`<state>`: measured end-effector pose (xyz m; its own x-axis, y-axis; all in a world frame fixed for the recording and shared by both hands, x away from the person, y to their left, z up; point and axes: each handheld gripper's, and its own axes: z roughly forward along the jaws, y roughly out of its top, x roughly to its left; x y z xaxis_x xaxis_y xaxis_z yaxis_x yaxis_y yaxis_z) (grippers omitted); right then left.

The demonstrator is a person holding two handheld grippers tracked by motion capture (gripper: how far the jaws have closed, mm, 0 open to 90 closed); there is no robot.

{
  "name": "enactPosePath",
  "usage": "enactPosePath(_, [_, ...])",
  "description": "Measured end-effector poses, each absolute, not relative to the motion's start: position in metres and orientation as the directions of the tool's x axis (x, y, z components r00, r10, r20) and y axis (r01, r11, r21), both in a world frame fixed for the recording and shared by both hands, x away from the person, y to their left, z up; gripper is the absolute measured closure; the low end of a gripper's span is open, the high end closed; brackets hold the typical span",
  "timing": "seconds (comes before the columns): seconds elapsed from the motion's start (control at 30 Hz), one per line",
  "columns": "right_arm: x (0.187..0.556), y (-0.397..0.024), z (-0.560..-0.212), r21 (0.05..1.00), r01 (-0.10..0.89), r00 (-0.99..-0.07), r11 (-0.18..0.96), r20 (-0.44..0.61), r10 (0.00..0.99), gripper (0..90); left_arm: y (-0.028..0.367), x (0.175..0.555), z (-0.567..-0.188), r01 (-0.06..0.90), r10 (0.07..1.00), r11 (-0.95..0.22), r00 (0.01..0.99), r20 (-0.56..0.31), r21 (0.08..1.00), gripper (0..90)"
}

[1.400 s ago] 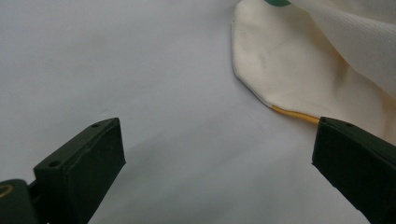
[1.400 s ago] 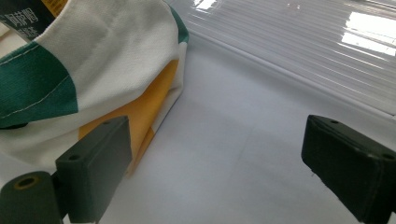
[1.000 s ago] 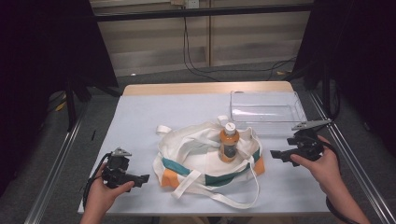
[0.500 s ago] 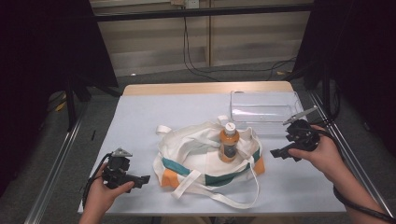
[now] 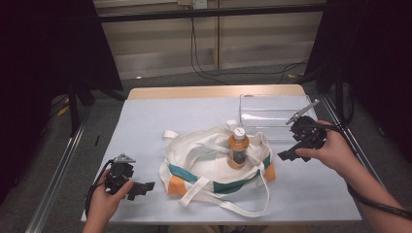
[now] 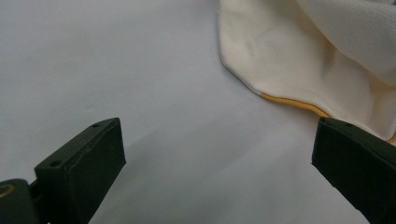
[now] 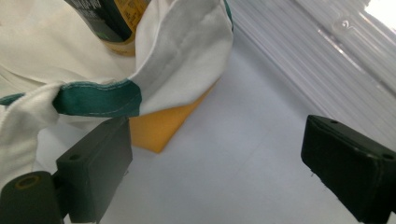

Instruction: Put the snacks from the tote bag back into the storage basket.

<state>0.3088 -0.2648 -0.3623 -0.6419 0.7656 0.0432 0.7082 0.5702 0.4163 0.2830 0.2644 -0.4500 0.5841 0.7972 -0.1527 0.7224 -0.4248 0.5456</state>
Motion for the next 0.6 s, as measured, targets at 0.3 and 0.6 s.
enactPosePath(0.3, [0.312,-0.255,-0.340,0.405,0.707,-0.653,0.579,0.061,0.755,8.4,0.264,0.284,-0.451,0.722,0.787,-0.438,0.596,-0.161,0.536,2.6])
enactPosePath(0.6, [0.321,-0.235,-0.324,0.407,0.687,-0.675,0.602,0.051,0.736,8.5,0.261,0.284,-0.452,0.719,0.788,-0.433,0.595,-0.160,0.543,2.6])
